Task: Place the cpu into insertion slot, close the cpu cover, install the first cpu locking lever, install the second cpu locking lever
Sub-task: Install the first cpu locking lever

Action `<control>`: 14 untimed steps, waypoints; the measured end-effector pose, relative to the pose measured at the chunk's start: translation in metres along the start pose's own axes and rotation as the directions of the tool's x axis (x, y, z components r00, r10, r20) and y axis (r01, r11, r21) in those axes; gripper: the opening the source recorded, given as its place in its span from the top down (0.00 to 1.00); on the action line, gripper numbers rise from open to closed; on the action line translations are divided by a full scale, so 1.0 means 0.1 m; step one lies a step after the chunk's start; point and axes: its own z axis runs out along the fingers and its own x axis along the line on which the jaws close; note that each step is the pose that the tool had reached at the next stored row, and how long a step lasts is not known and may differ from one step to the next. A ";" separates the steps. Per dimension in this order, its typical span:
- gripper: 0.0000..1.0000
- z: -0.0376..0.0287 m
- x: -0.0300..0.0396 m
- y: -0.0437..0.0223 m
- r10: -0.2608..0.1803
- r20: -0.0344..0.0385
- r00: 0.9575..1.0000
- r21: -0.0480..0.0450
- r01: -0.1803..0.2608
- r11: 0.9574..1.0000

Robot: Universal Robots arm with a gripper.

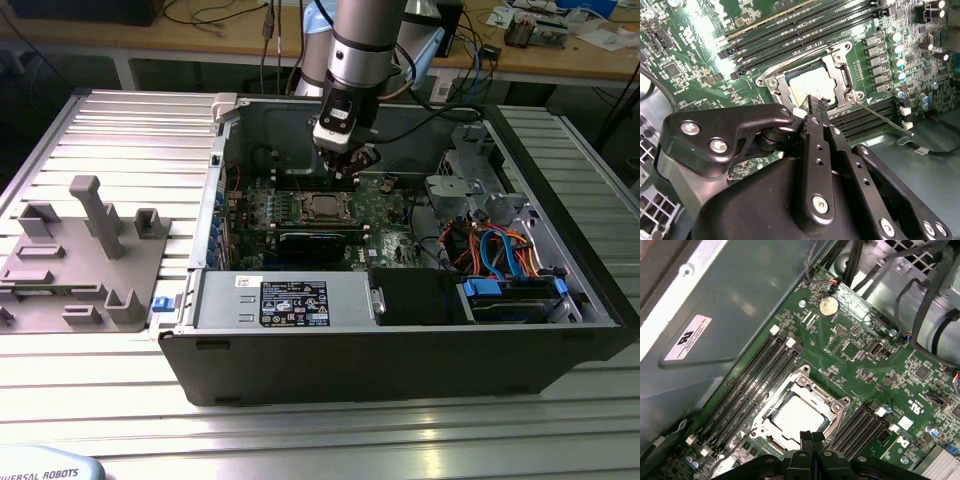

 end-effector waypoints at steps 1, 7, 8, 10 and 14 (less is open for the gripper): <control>0.89 0.000 0.000 0.000 -0.023 0.001 1.000 0.001 0.023 1.000; 0.89 0.000 0.000 0.000 -0.081 0.005 0.997 0.003 0.081 0.997; 0.89 0.000 0.000 0.000 -0.091 0.005 0.996 0.003 0.091 0.996; 0.89 0.000 0.000 0.000 -0.110 0.006 0.994 0.004 0.109 0.994; 0.89 0.000 0.000 0.000 -0.164 0.009 0.986 0.006 0.164 0.986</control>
